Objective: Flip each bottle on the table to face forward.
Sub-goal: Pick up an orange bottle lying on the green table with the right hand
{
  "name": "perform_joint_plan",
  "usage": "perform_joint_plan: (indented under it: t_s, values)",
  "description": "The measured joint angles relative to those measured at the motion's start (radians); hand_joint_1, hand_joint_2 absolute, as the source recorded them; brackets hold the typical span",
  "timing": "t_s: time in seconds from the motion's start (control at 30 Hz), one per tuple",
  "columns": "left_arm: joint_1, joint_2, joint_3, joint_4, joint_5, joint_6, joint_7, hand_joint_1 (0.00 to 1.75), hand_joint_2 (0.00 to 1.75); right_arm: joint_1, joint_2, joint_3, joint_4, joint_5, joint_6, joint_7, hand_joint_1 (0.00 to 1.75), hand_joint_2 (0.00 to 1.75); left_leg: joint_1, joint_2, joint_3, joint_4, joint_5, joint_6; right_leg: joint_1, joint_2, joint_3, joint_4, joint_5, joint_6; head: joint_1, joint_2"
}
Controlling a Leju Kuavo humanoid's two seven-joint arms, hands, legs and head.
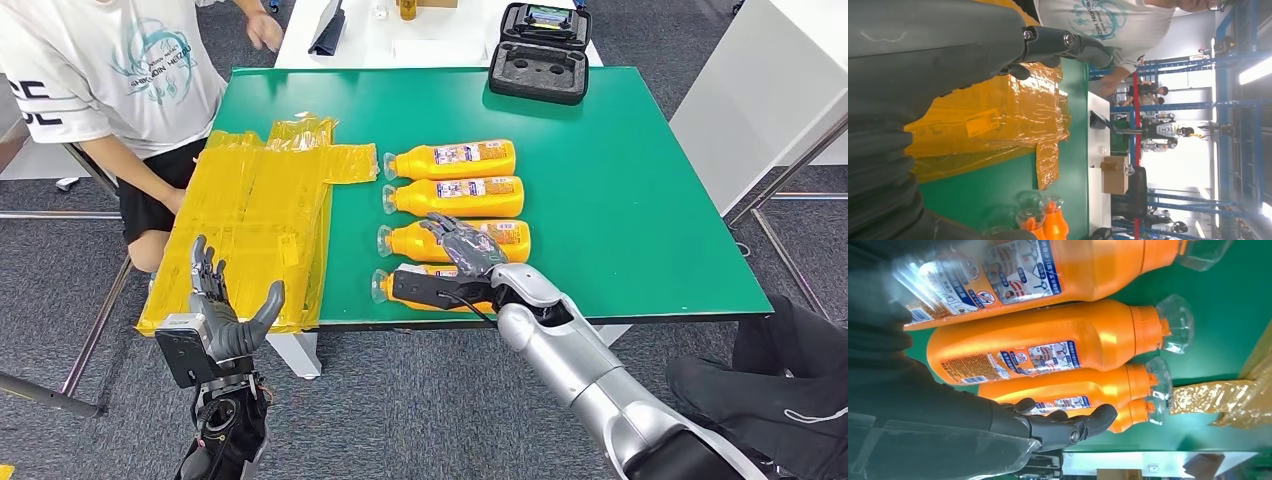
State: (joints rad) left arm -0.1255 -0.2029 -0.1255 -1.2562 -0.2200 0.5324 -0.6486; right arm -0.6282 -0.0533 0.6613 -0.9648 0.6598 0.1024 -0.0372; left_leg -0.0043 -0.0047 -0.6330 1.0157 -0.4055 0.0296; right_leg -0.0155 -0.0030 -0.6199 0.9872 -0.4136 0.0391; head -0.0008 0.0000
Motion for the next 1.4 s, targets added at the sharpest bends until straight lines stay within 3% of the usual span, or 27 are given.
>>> perform_joint_plan:
  t_s: [0.5, 1.0, 1.4]
  values:
    - [-0.013, -0.009, 0.001, 0.007, -0.002, -0.013, 0.01, 0.0, 1.75, -0.021, 0.024, 0.029, 0.025, 0.042, 0.004, 0.024, 0.0, 1.75, 0.0, 0.0, 0.0, 0.0, 0.0, 0.0, 0.0, 0.0, 0.0, 0.0, 0.0, 0.0, 0.0, 0.0]
    - [0.007, -0.008, 0.01, 0.007, -0.001, -0.014, 0.011, 0.0, 1.75, 0.103, -0.079, 0.022, -0.007, 0.055, 0.012, 0.005, 0.0, 1.75, 0.0, 0.0, 0.0, 0.0, 0.0, 0.0, 0.0, 0.0, 0.0, 0.0, 0.0, 0.0, 0.0, 0.0]
    - [0.011, -0.008, 0.01, 0.007, 0.0, -0.011, 0.011, 0.0, 1.75, 0.109, -0.095, 0.02, -0.011, 0.055, 0.012, 0.002, 0.0, 1.75, 0.0, 0.0, 0.0, 0.0, 0.0, 0.0, 0.0, 0.0, 0.0, 0.0, 0.0, 0.0, 0.0, 0.0]
